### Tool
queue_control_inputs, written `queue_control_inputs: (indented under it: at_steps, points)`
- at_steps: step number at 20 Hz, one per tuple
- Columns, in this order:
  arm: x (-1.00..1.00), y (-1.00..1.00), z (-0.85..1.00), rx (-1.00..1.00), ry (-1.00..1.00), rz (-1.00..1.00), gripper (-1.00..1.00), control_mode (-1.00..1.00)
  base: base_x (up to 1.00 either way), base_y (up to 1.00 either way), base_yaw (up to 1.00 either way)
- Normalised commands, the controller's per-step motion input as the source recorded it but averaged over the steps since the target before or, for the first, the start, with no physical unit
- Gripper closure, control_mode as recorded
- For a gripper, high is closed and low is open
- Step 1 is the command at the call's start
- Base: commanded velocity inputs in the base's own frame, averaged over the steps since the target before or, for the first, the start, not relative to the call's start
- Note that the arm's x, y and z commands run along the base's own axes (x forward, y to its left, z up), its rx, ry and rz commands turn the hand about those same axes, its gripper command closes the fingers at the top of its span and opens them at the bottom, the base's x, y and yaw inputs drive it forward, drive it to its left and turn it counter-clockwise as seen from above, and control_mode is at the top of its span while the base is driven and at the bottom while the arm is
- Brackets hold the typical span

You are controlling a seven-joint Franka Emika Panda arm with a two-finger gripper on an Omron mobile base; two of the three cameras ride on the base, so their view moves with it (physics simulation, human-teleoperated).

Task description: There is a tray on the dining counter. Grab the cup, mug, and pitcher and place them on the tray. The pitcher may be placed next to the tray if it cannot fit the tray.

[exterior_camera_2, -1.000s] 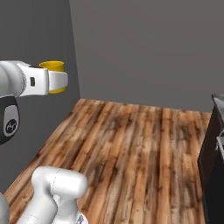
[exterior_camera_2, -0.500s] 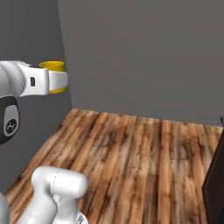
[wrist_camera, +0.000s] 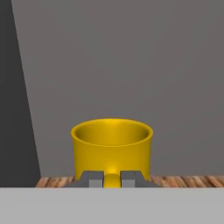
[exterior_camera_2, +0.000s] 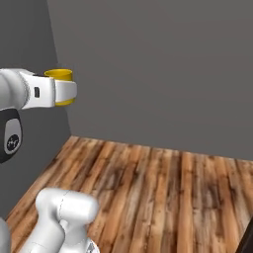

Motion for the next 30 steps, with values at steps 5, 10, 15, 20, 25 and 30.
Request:
queue_control_inputs:
  at_steps: [5, 10, 15, 20, 25, 30]
  points:
    - [0.0, 0.0, 0.0, 0.0, 0.0, 0.0, 1.0, 1.0, 1.0, 0.29, -0.01]
    - [0.0, 0.0, 0.0, 0.0, 0.0, 0.0, 1.0, 1.0, 1.0, 0.19, -0.15]
    - [0.0, 0.0, 0.0, 0.0, 0.0, 0.0, 1.0, 1.0, 0.75, 0.04, -0.72]
    - [0.0, 0.0, 0.0, 0.0, 0.0, 0.0, 1.0, 1.0, 0.6, 0.33, -0.95]
    - [0.0, 0.0, 0.0, 0.0, 0.0, 0.0, 1.0, 1.0, 0.69, 0.84, -0.86]
    - [0.0, 0.0, 0.0, 0.0, 0.0, 0.0, 1.0, 1.0, 0.6, 1.0, -0.72]
